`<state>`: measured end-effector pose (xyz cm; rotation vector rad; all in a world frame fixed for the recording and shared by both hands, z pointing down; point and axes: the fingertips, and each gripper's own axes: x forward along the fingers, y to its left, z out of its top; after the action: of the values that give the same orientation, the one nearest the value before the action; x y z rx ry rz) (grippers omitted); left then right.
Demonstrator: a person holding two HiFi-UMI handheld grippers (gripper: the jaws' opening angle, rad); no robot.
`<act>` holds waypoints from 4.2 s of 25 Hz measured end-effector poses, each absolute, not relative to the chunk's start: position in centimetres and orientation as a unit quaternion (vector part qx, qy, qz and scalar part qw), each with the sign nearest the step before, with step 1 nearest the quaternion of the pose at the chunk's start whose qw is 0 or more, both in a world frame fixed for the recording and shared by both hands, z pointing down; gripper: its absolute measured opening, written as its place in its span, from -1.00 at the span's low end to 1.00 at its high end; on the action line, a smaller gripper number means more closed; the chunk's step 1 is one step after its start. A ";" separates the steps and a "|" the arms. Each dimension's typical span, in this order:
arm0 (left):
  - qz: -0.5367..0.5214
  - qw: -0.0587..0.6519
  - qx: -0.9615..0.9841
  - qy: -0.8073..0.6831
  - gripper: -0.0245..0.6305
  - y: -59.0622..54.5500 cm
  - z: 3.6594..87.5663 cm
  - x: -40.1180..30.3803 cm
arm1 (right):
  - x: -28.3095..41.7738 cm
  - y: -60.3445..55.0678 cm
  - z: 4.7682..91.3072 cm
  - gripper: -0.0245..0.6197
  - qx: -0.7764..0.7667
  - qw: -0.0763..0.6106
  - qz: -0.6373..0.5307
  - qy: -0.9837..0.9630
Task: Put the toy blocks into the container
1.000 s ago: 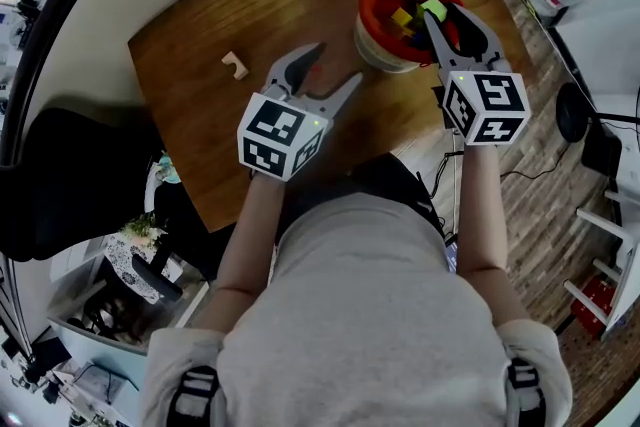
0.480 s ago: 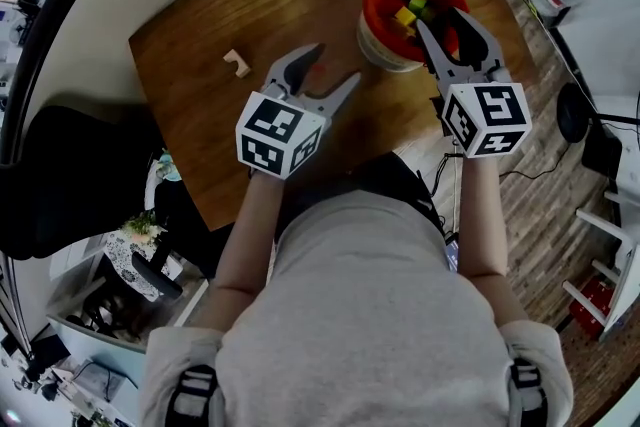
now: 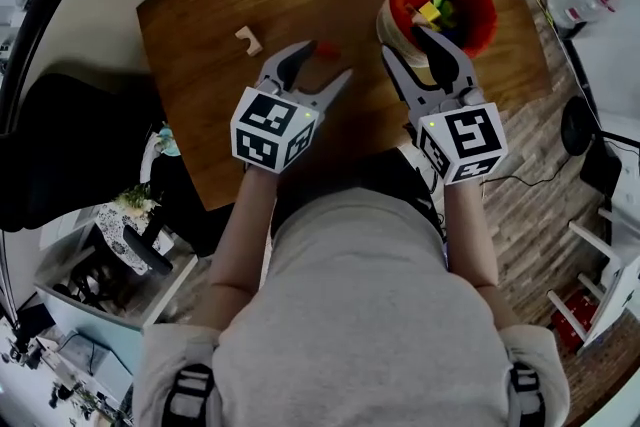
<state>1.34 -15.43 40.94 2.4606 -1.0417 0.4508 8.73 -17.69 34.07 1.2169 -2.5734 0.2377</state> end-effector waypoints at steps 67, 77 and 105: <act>0.387 0.072 0.872 -0.289 -0.29 -18.4 50.0 3.3 | 11.7 -14.0 44.7 -0.49 0.441 0.202 0.190 -0.854; 0.317 0.023 0.900 -0.299 -0.29 -19.0 42.0 5.9 | 15.3 -14.4 39.1 -0.49 0.485 0.157 0.139 -0.849; 0.233 -0.061 0.949 -0.205 -0.29 -21.6 31.9 18.2 | 22.5 -17.2 32.9 -0.50 0.571 0.100 0.085 -0.810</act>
<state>18.24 -21.58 31.87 3.1014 -0.6716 0.7613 22.46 -17.20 32.94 1.6881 -2.3950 0.2505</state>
